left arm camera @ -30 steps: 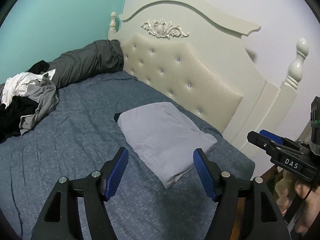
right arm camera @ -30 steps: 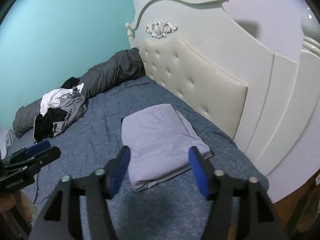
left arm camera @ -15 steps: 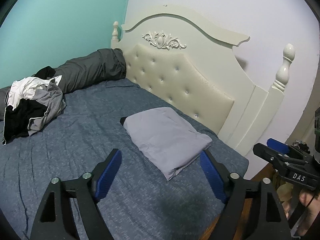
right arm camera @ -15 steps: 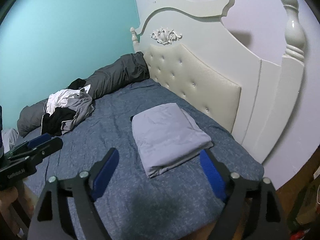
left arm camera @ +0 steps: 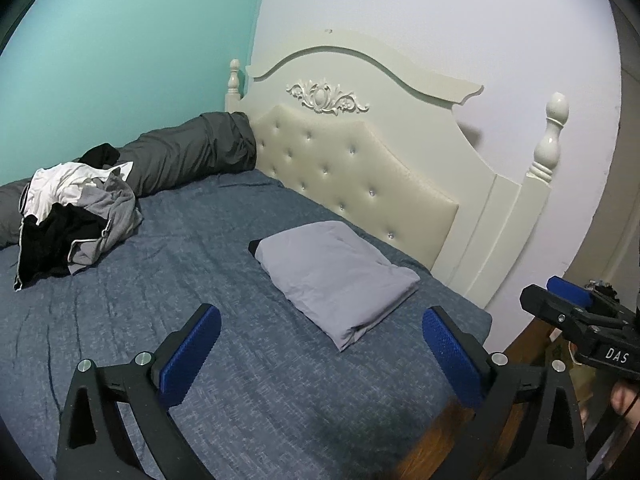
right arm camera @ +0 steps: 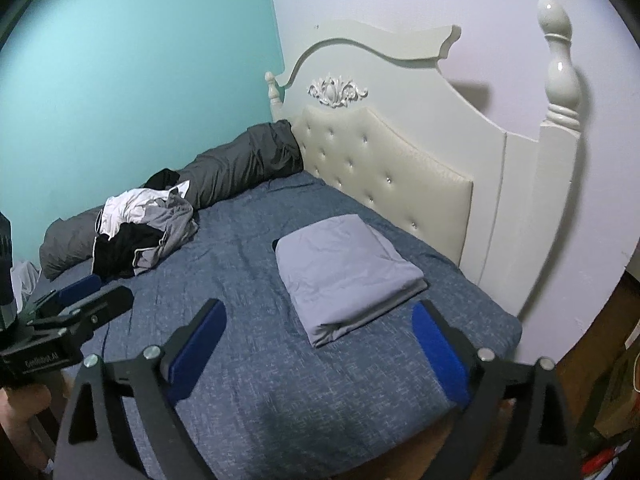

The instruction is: Fold clothes

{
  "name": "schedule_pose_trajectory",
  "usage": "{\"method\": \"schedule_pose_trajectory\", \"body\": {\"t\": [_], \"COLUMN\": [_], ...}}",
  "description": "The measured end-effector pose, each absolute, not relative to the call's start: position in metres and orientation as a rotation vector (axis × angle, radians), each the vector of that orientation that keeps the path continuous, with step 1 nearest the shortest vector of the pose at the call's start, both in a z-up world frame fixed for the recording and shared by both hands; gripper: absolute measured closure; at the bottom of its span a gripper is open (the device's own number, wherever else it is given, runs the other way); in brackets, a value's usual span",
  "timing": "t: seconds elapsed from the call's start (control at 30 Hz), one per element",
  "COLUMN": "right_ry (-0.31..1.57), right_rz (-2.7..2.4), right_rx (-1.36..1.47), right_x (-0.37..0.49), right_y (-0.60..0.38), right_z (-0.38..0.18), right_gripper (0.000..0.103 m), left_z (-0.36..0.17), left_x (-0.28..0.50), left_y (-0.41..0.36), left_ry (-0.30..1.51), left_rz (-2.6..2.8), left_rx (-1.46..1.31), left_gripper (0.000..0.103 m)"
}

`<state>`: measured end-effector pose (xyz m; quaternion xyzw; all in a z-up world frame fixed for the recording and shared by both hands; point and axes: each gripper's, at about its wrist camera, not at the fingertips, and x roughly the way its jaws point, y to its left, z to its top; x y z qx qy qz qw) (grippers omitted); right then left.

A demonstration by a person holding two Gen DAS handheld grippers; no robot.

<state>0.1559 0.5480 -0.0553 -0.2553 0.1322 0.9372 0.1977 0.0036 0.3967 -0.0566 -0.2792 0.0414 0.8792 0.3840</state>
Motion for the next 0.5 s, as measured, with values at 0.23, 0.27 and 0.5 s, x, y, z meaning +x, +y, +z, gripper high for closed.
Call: {"method": "schedule_pose_trajectory", "body": {"t": [0.23,0.27,0.5], "right_ry": [0.355,0.355,0.344], "right_rz": [2.644,2.648,2.663], "right_rx": [-0.695,-0.693,-0.700], "right_x": [0.168,0.170,0.180], "right_y": [0.530,0.528,0.517], "right_z": [-0.048,-0.047,-0.047], "right_gripper": [0.007,0.007,0.007], "left_z": [-0.052,-0.051,-0.043], "left_x": [0.022,0.024,0.034], "left_y": [0.383,0.381,0.368], "left_ry": [0.130,0.128,0.117], "left_rz": [2.256,2.260,2.282], "left_rx": [-0.675,-0.672,-0.657], "left_gripper": [0.000,0.000,0.000]}}
